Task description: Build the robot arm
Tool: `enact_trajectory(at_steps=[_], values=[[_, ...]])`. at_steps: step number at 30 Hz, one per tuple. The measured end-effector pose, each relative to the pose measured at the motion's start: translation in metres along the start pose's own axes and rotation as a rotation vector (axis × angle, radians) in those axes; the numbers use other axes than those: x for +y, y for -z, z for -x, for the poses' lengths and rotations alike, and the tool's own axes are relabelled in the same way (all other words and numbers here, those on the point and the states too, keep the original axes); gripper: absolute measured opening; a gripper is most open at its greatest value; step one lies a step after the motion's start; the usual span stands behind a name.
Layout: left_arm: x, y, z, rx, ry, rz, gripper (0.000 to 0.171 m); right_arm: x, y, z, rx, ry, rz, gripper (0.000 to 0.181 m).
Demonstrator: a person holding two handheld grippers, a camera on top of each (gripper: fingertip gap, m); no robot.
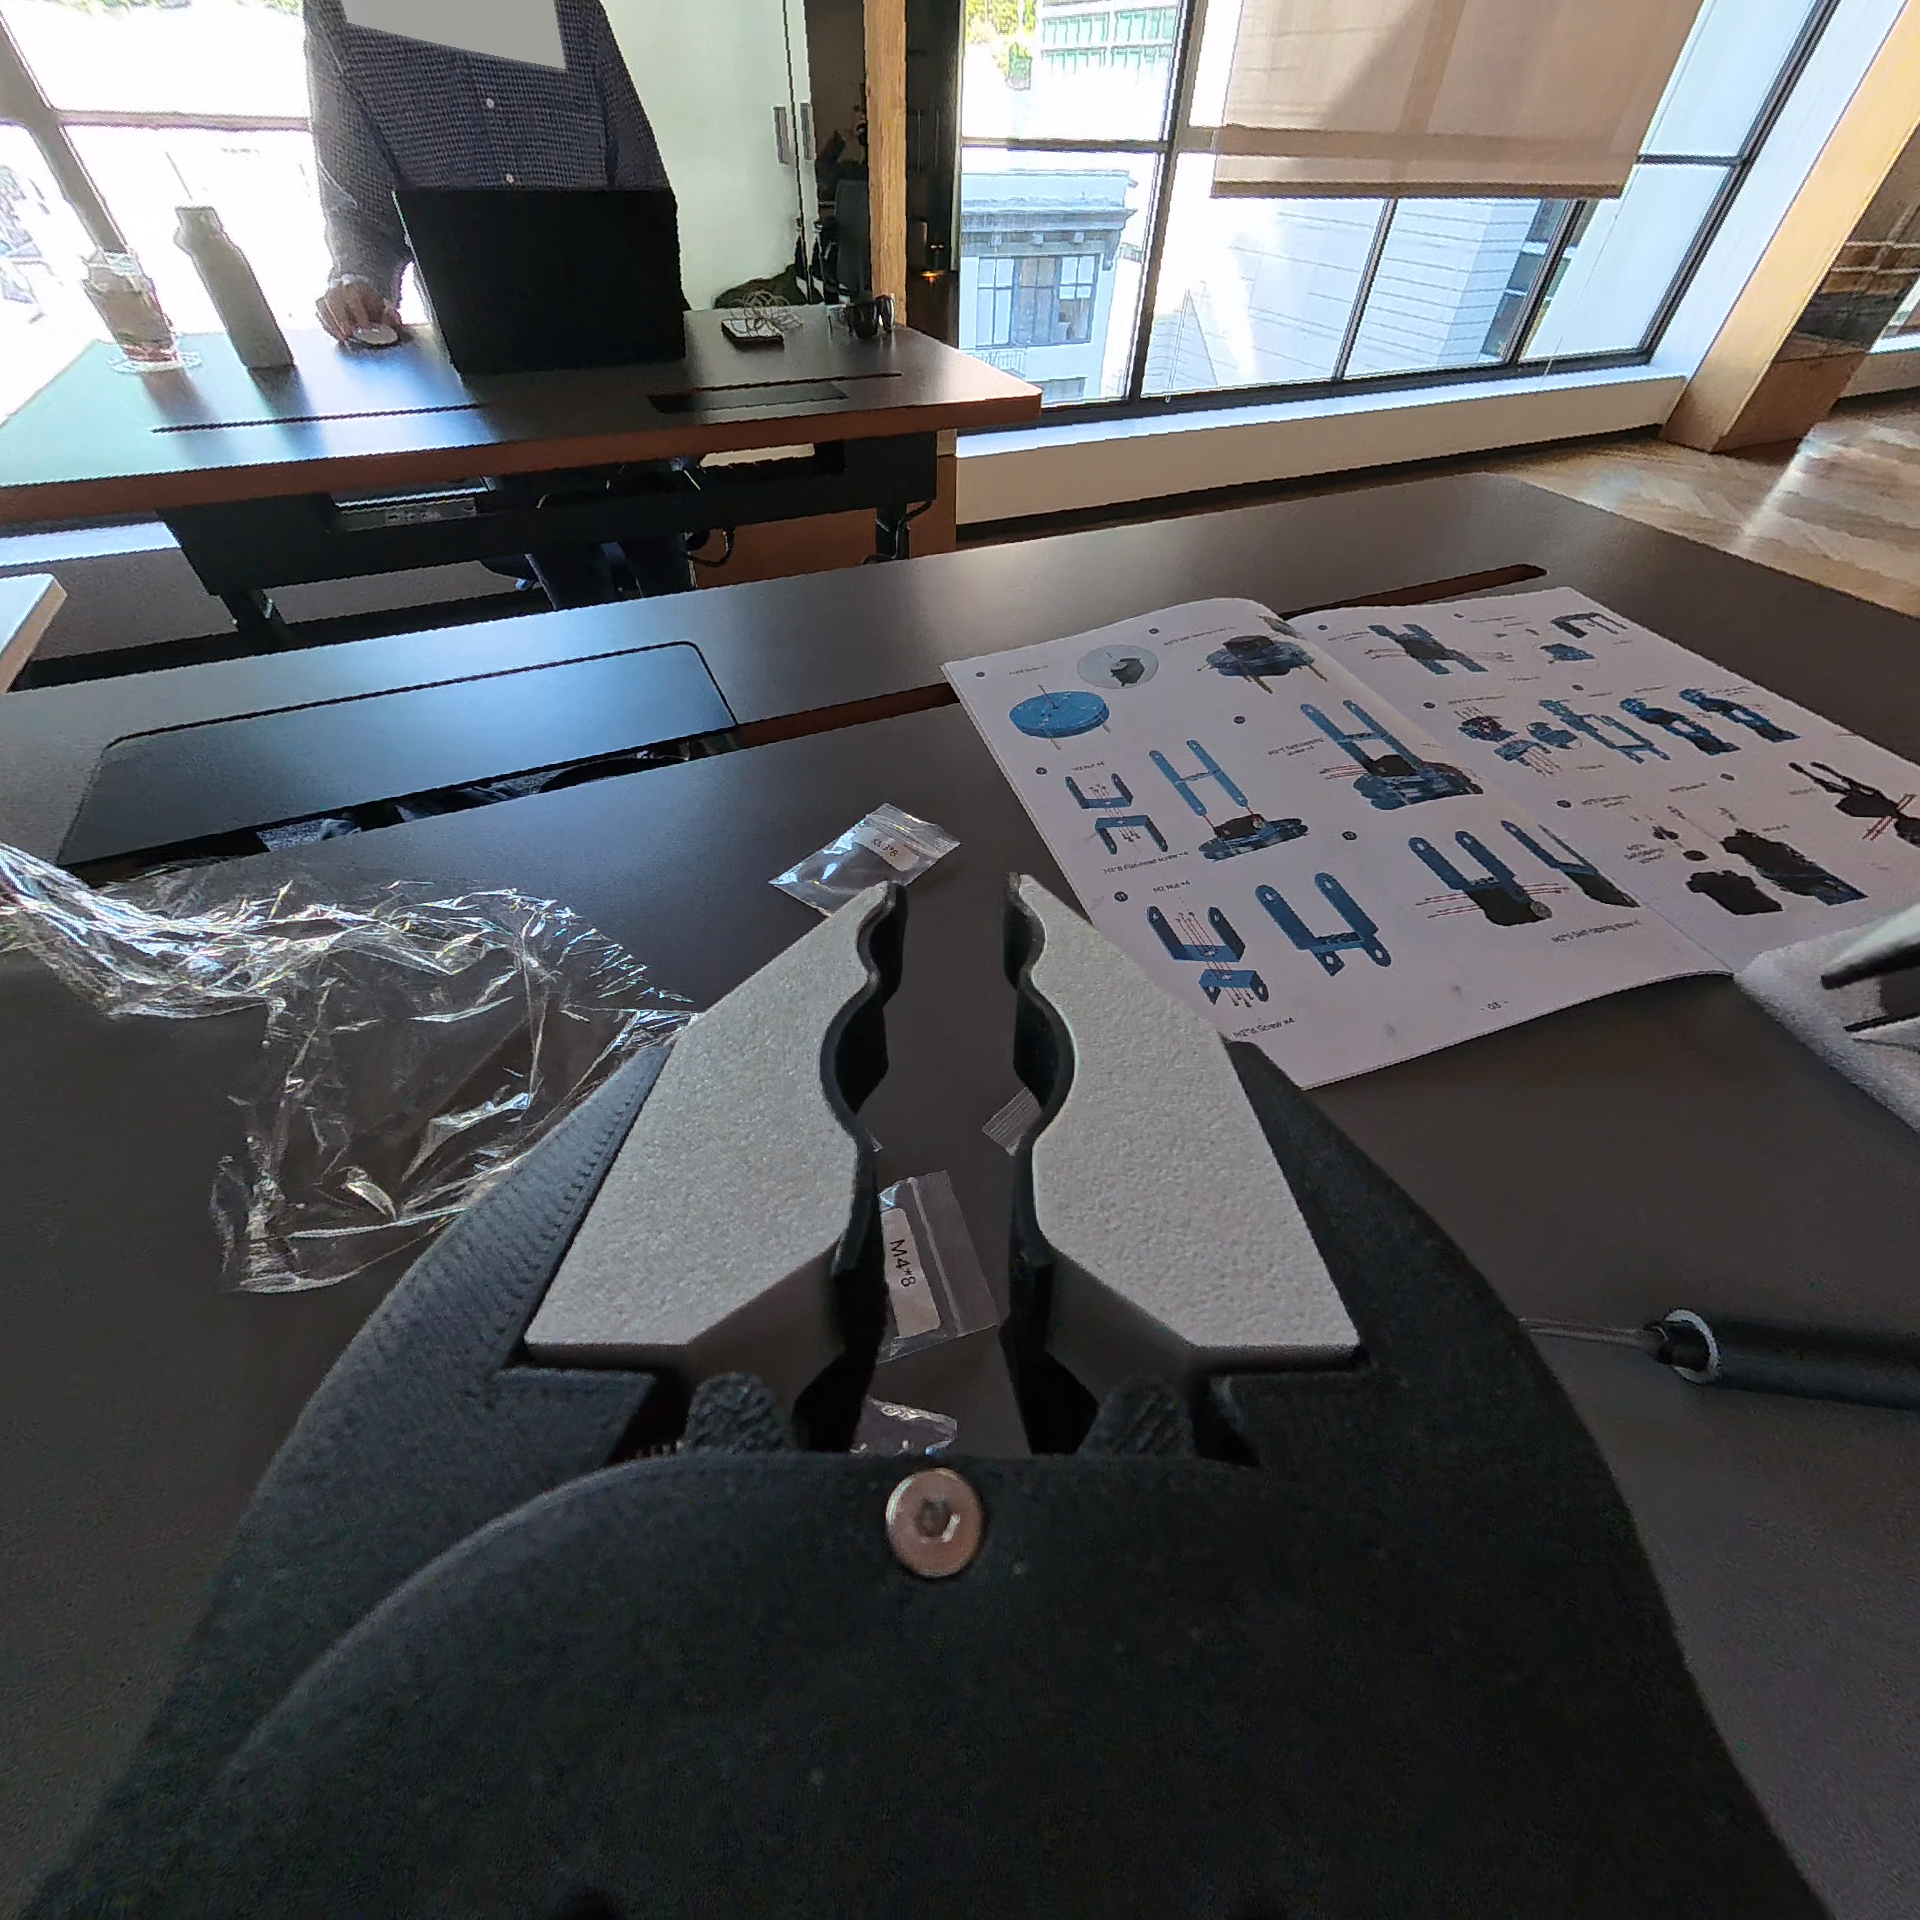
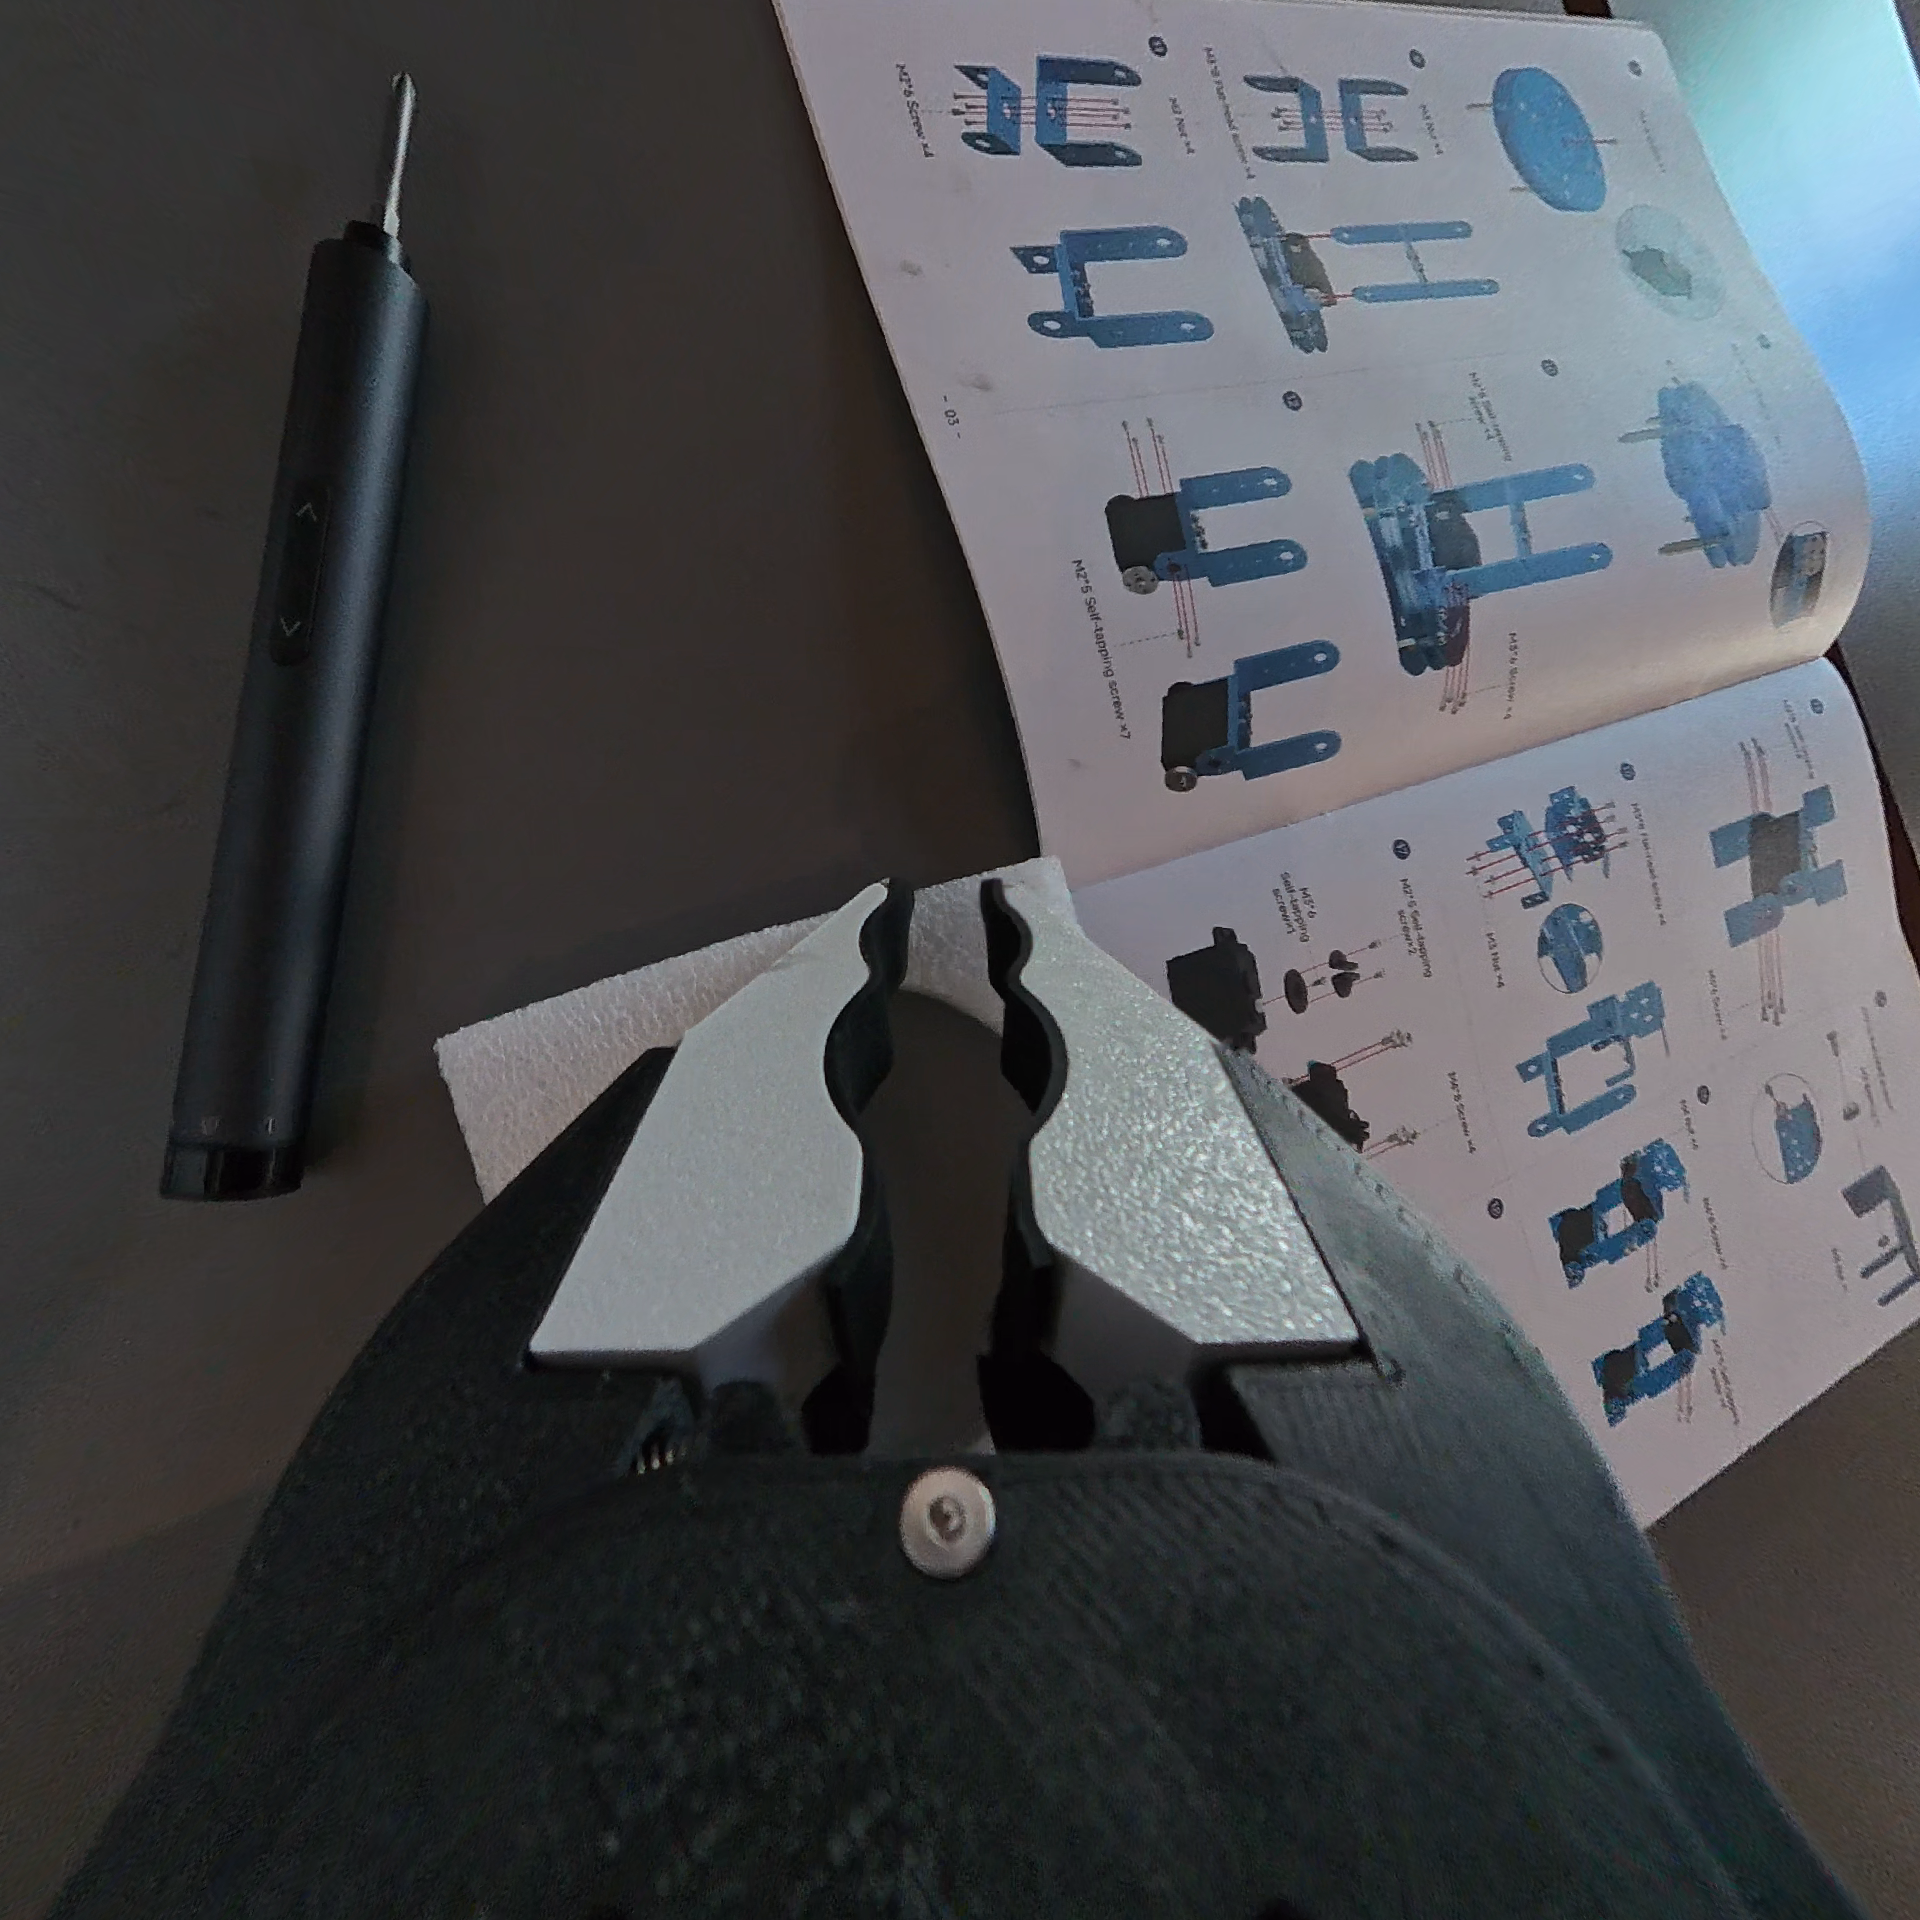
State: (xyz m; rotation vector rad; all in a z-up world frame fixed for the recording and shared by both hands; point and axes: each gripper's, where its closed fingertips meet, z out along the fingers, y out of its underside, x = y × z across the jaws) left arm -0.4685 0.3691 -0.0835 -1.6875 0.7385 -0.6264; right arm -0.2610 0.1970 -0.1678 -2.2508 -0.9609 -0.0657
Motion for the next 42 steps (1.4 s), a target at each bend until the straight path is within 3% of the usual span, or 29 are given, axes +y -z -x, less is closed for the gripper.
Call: enact_trajectory(at_steps=[8, 15, 19, 25, 30, 34, 37, 39, 42], values=[[-0.001, -0.001, -0.015, 0.039, -0.014, -0.005, 0.017, -0.007, 0.002, -0.01, 0.081, 0.055, -0.041, 0.002], [0.0, -0.002, -0.045, 0.117, -0.116, -0.007, 0.002, -0.052, 0.035, -0.029, 0.281, 0.132, -0.29, 0.0], [0.001, 0.005, -0.093, 0.365, -0.083, 0.022, 0.0, -0.067, 0.044, -0.04, 0.401, 0.121, -0.424, 0.0], [-0.012, 0.018, -0.136, 0.481, 0.0, -0.051, 0.0, -0.087, 0.067, -0.048, 0.53, 0.03, -0.659, 0.0], [-0.026, 0.031, -0.2, 0.587, 0.082, -0.05, 0.009, -0.103, 0.083, -0.018, 0.387, -0.126, -0.813, 0.0], [-0.029, 0.066, -0.236, 0.474, 0.09, -0.088, 0.026, -0.112, 0.098, 0.05, 0.123, -0.198, -0.989, 0.0], [-0.008, 0.103, -0.237, 0.261, 0.067, -0.086, 0.038, -0.12, 0.11, 0.104, -0.075, -0.163, -1.054, 0.0], [0.005, 0.139, -0.23, 0.111, 0.115, -0.077, 0.041, -0.127, 0.115, 0.134, -0.179, -0.114, -1.059, 0.0], [-0.003, 0.213, -0.224, -0.051, 0.208, -0.174, 0.038, -0.132, 0.117, 0.15, -0.163, -0.072, -1.036, 0.0]])
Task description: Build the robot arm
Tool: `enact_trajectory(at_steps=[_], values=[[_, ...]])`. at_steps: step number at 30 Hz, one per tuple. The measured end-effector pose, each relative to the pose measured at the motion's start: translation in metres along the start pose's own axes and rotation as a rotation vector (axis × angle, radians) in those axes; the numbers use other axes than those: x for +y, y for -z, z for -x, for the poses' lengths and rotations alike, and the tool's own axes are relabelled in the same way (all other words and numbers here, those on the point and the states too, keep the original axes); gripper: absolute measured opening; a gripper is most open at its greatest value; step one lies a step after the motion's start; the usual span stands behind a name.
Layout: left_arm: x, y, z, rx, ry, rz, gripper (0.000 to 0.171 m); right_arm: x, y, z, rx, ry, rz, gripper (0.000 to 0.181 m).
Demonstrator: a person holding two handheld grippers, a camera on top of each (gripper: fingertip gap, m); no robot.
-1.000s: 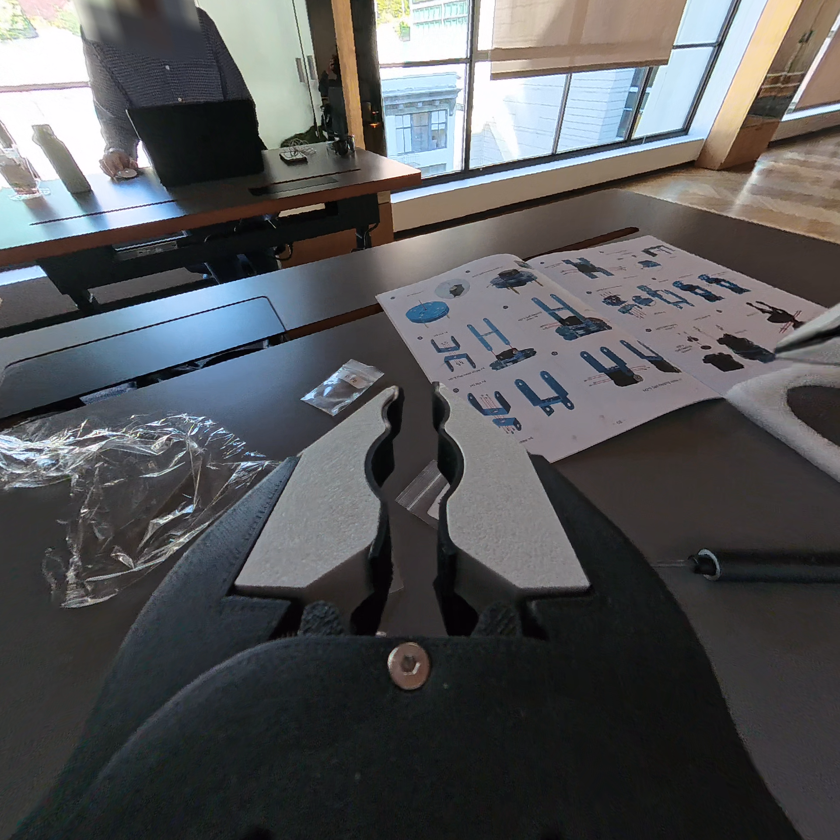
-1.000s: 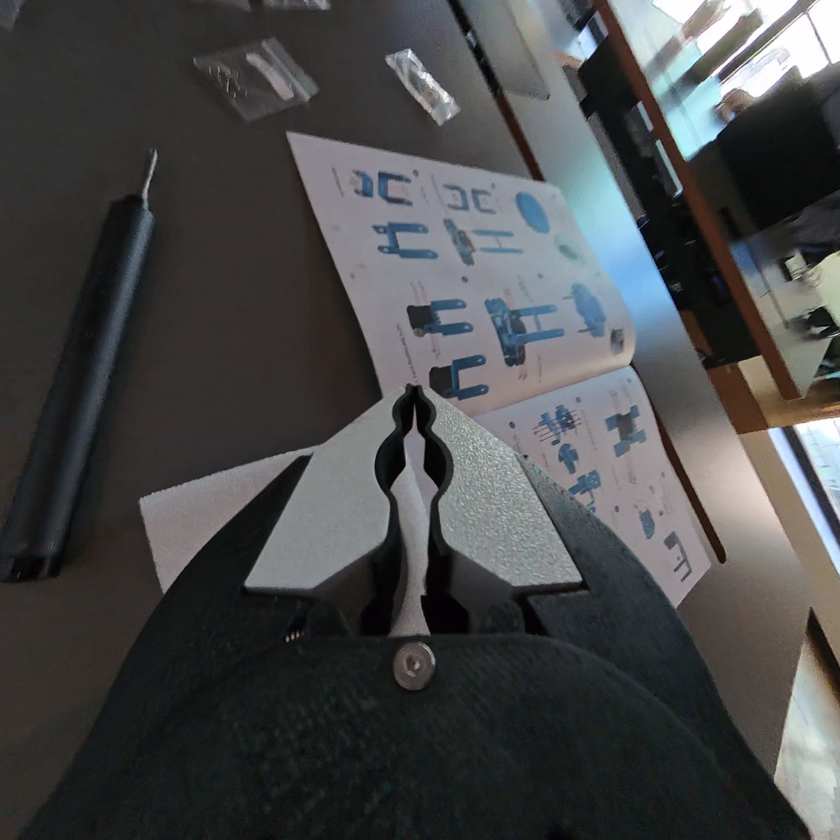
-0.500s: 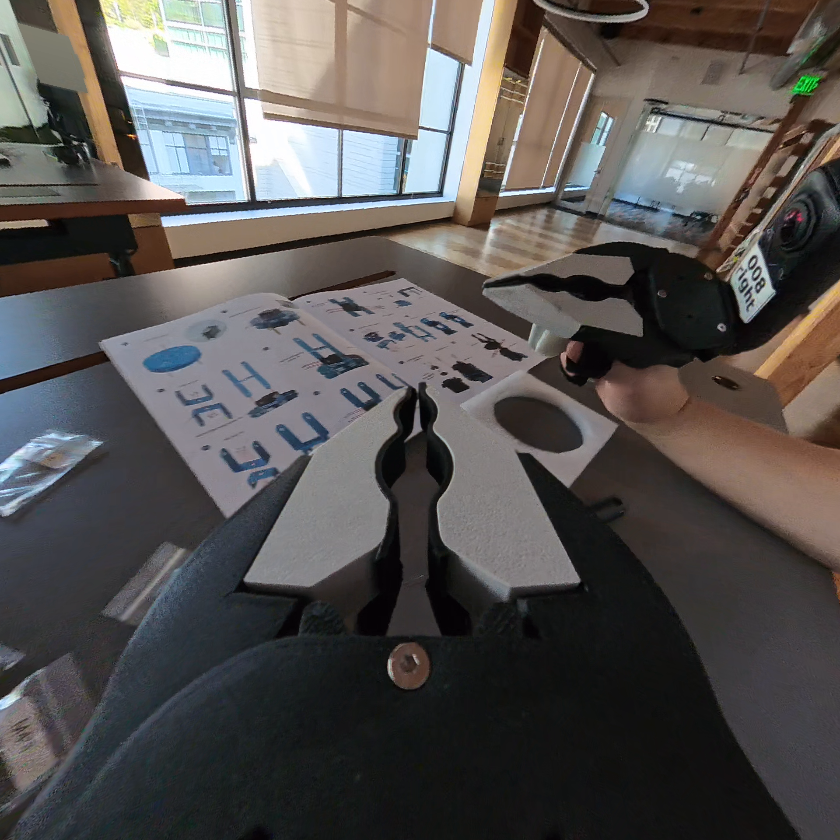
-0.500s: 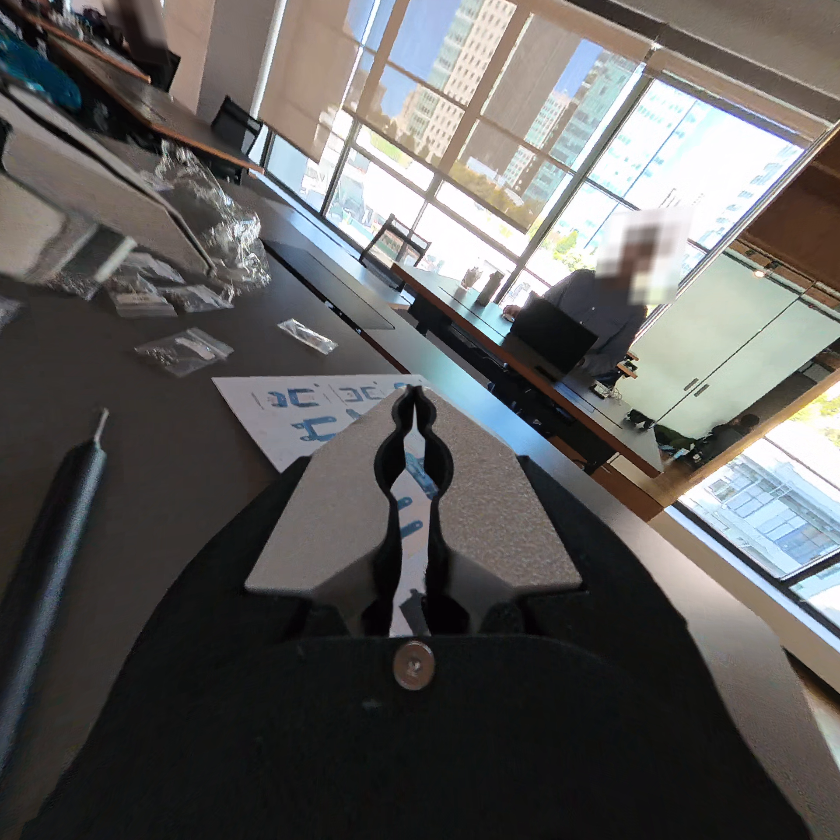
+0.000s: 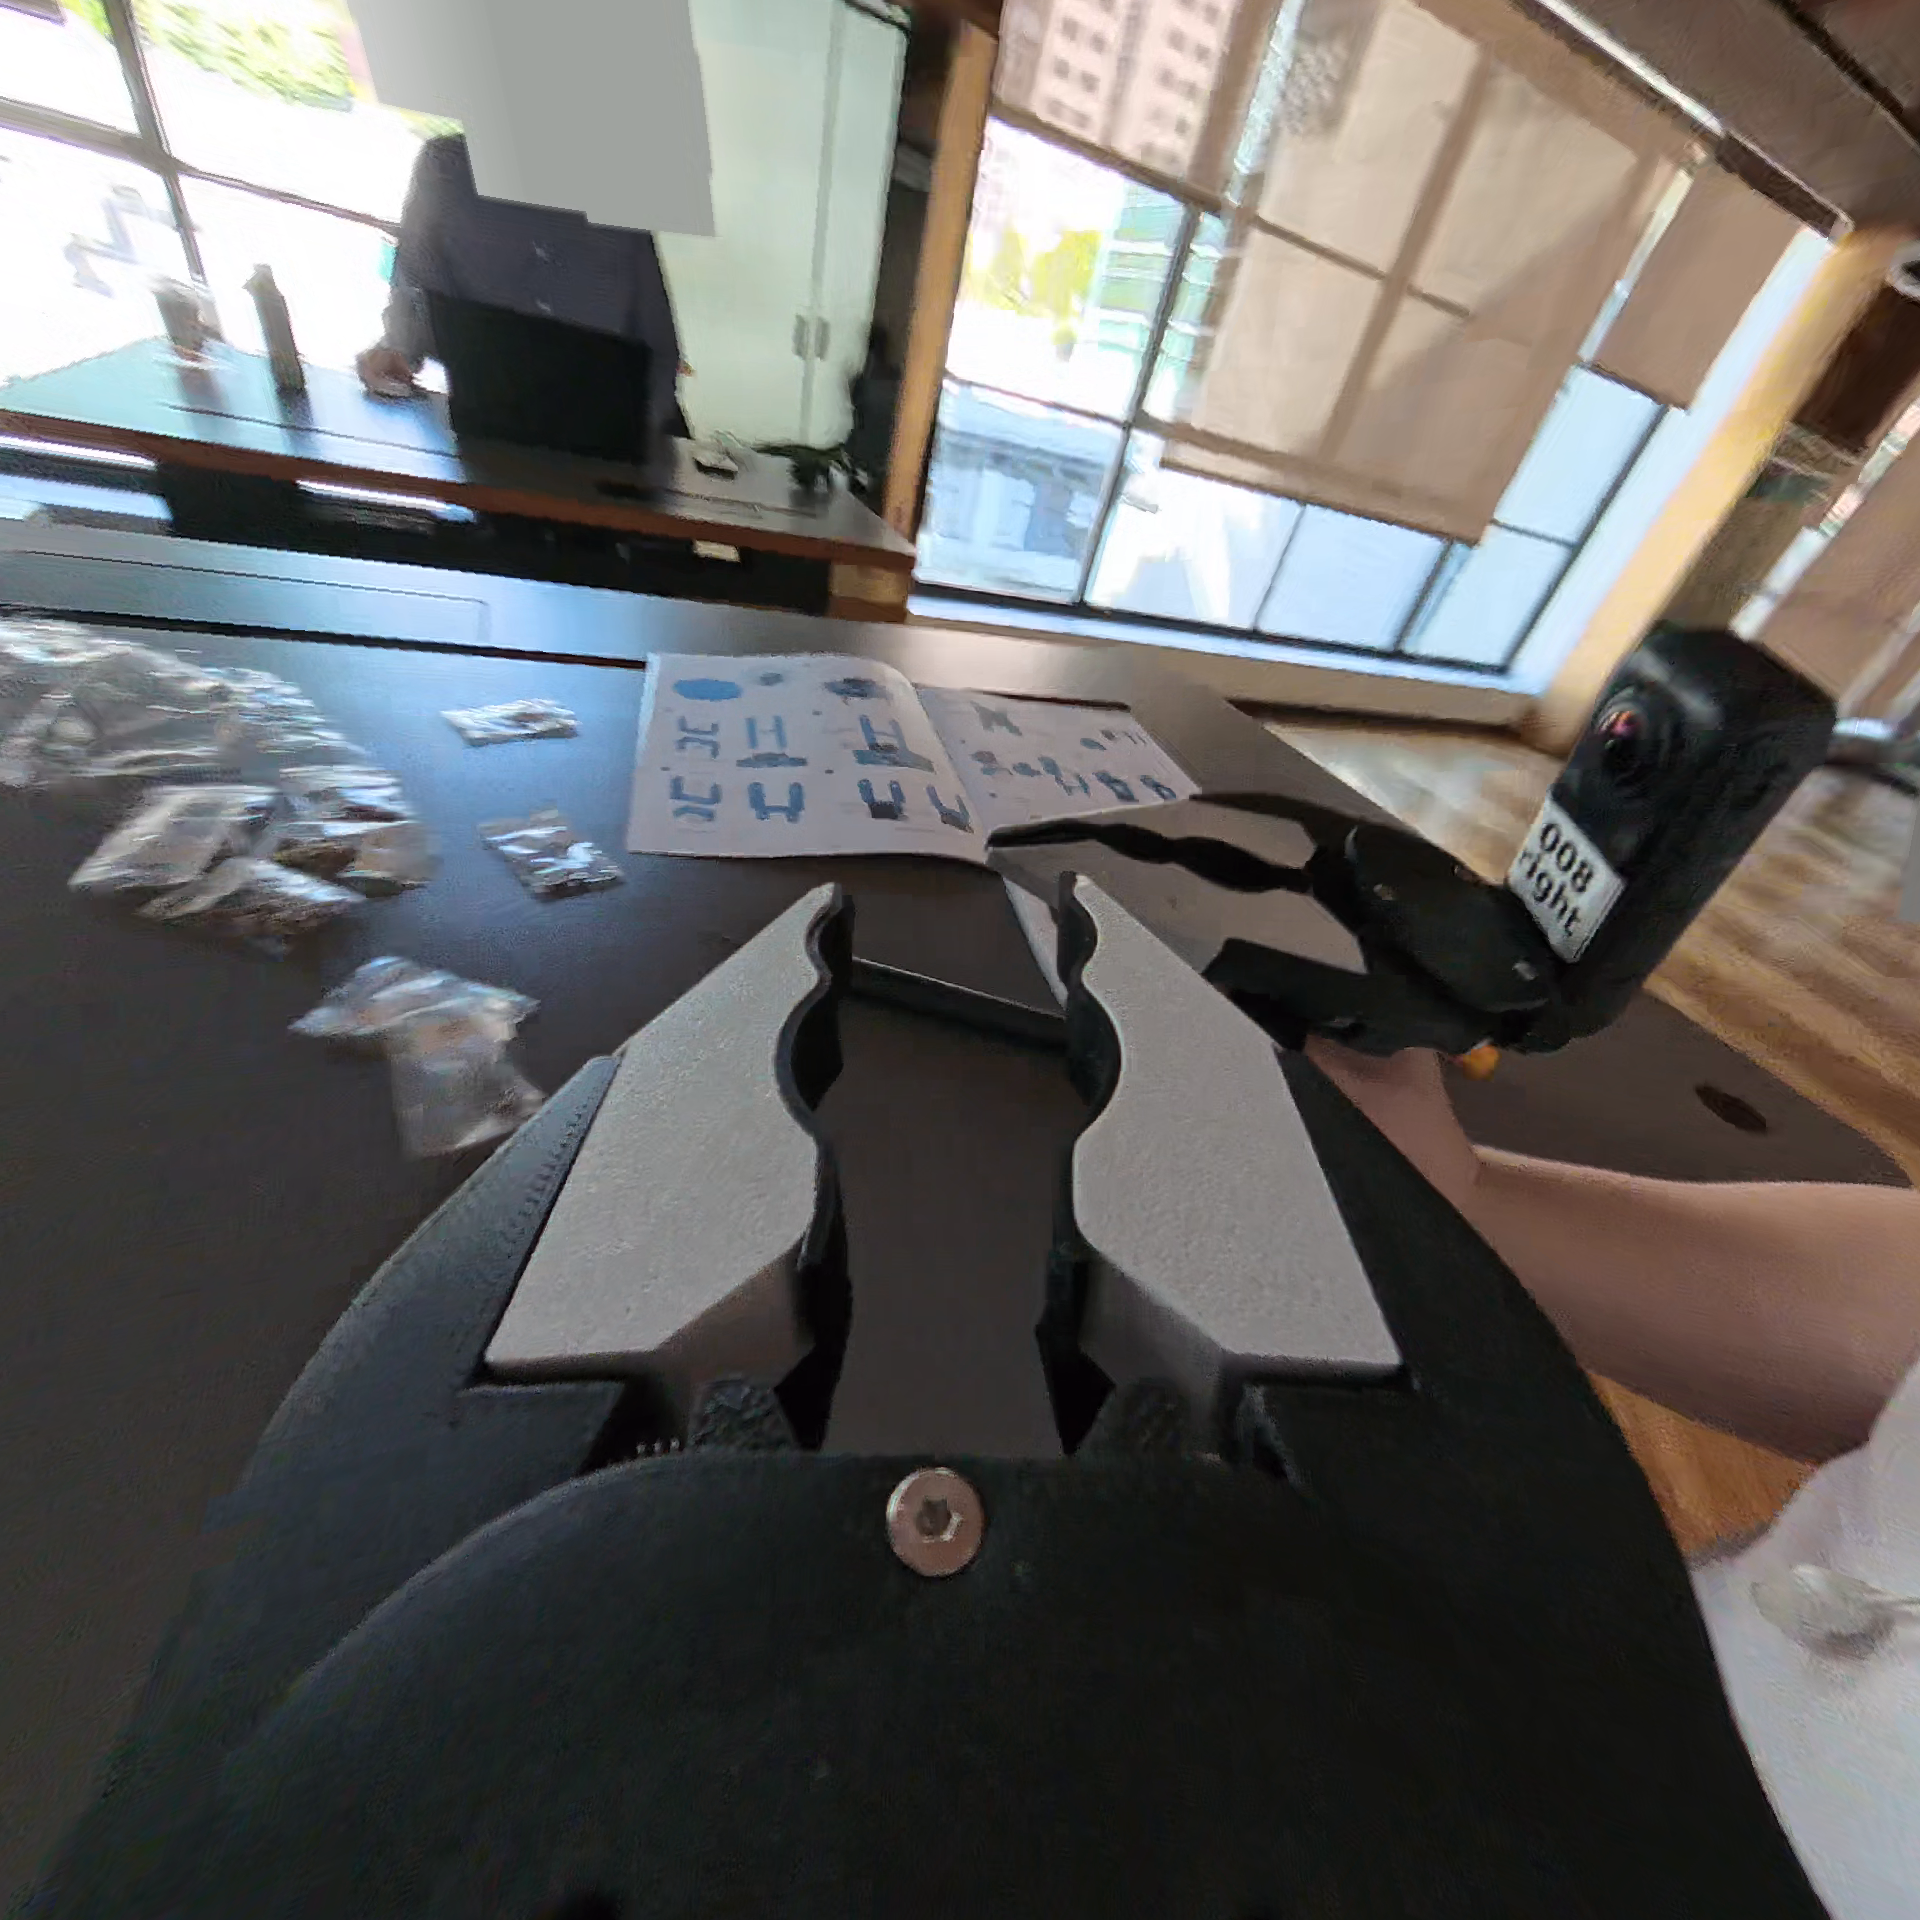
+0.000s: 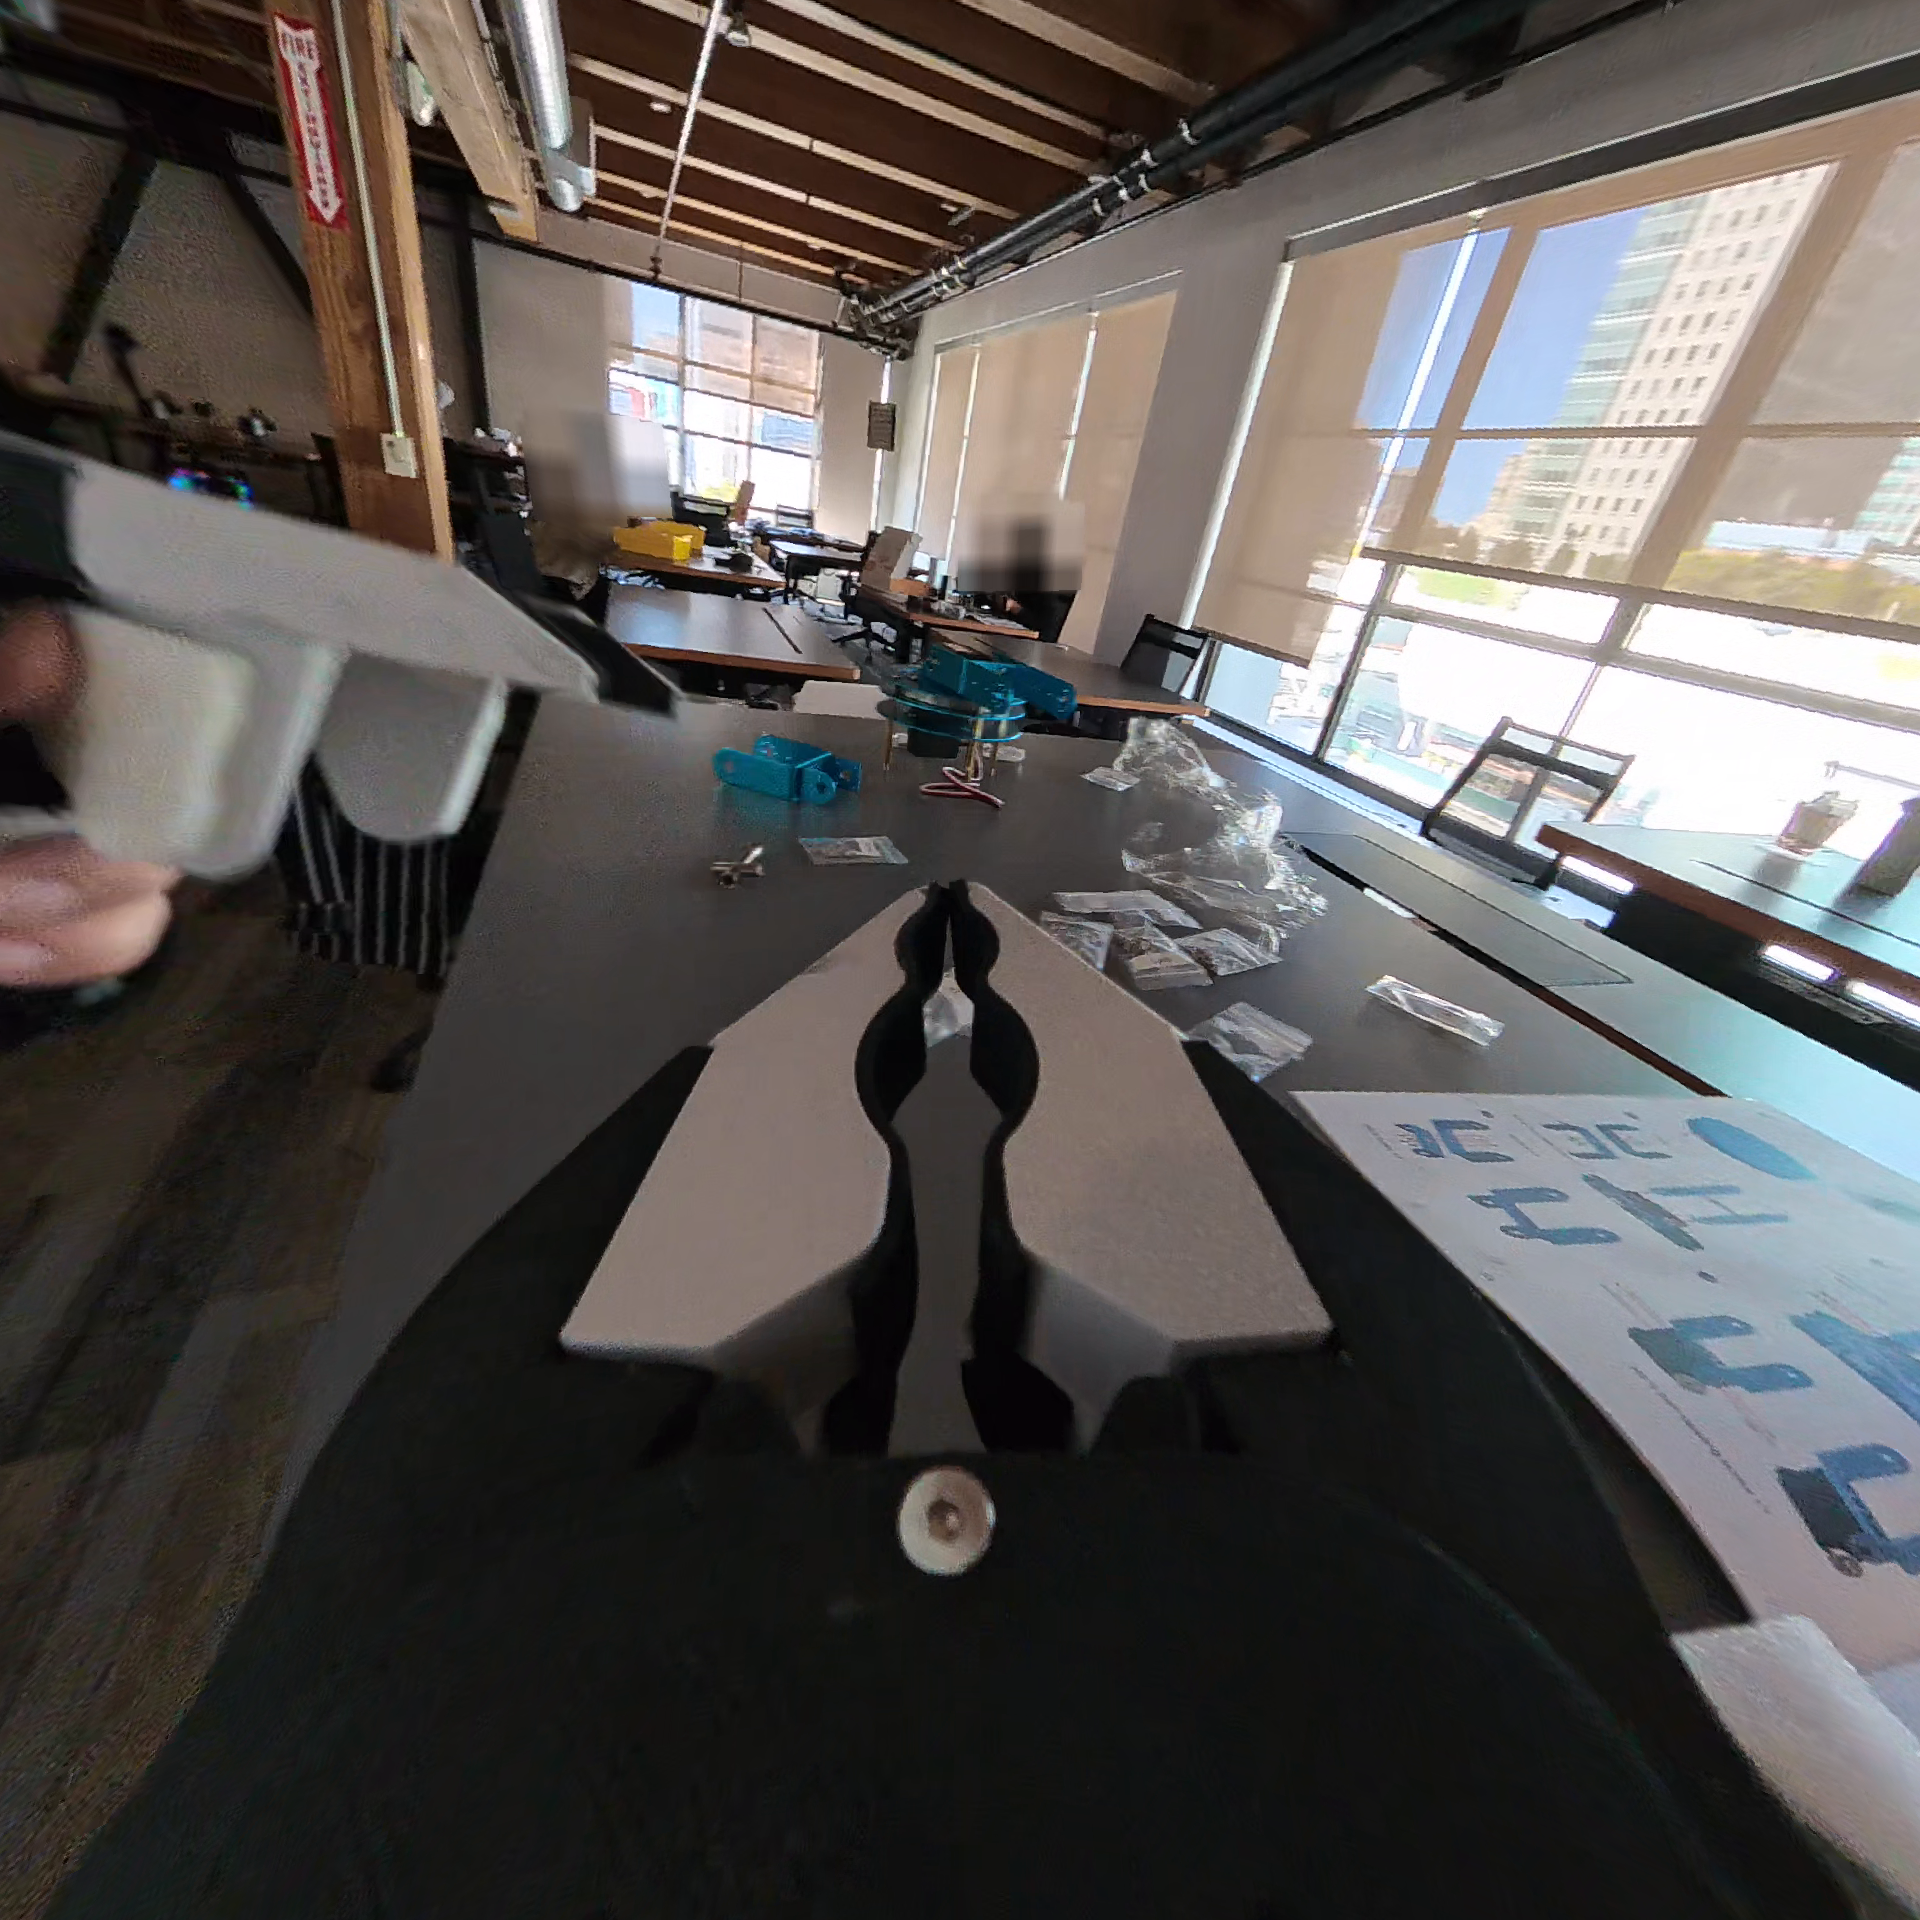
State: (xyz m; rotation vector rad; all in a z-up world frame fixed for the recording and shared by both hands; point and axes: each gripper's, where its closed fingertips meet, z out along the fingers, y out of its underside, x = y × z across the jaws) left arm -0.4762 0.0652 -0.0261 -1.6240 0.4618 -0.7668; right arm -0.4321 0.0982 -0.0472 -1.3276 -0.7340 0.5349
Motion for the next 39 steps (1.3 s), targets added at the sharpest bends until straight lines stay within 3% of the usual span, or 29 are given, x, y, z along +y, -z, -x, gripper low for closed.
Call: enact_trajectory(at_steps=[4, 6, 9, 12, 15, 18, 21, 23, 26, 30, 34, 39], values=[[-0.014, 0.114, 0.033, -0.348, 0.004, -0.004, 0.05, -0.003, -0.004, 0.038, -0.179, -0.119, -0.03, 0.001], [-0.01, 0.181, 0.046, -0.52, -0.009, -0.03, 0.048, -0.003, -0.008, 0.05, -0.234, -0.139, -0.045, 0.002], [0.01, 0.281, 0.068, -0.762, -0.007, -0.037, 0.044, 0.01, -0.021, 0.059, -0.227, -0.074, 0.026, 0.009], [0.03, 0.363, 0.09, -0.9, 0.034, -0.047, 0.04, 0.014, -0.041, 0.076, -0.205, 0.001, 0.089, 0.021], [0.037, 0.426, 0.116, -0.938, 0.059, -0.062, 0.038, 0.011, -0.085, 0.115, -0.167, 0.05, 0.127, 0.035], [0.04, 0.484, 0.146, -0.952, 0.029, -0.042, 0.036, -0.006, -0.148, 0.191, -0.214, 0.111, 0.099, 0.037], [0.048, 0.546, 0.184, -0.969, -0.031, 0.054, 0.03, -0.014, -0.221, 0.268, -0.23, 0.147, 0.076, 0.038], [0.048, 0.587, 0.21, -0.981, -0.04, 0.106, 0.027, -0.003, -0.27, 0.326, -0.327, 0.084, 0.146, 0.052], [0.039, 0.634, 0.252, -0.967, -0.02, 0.083, 0.02, 0.019, -0.323, 0.383, -0.376, -0.026, 0.258, 0.057], [0.019, 0.674, 0.326, -0.96, -0.023, 0.015, 0.008, 0.034, -0.368, 0.421, -0.384, -0.065, 0.282, 0.052], [0.004, 0.687, 0.419, -0.934, 0.001, -0.011, 0.005, 0.05, -0.43, 0.437, -0.399, 0.024, 0.335, 0.049], [-0.029, 0.7, 0.538, -0.983, -0.047, -0.022, 0.001, 0.049, -0.548, 0.46, -0.48, -0.013, 0.28, 0.041]])
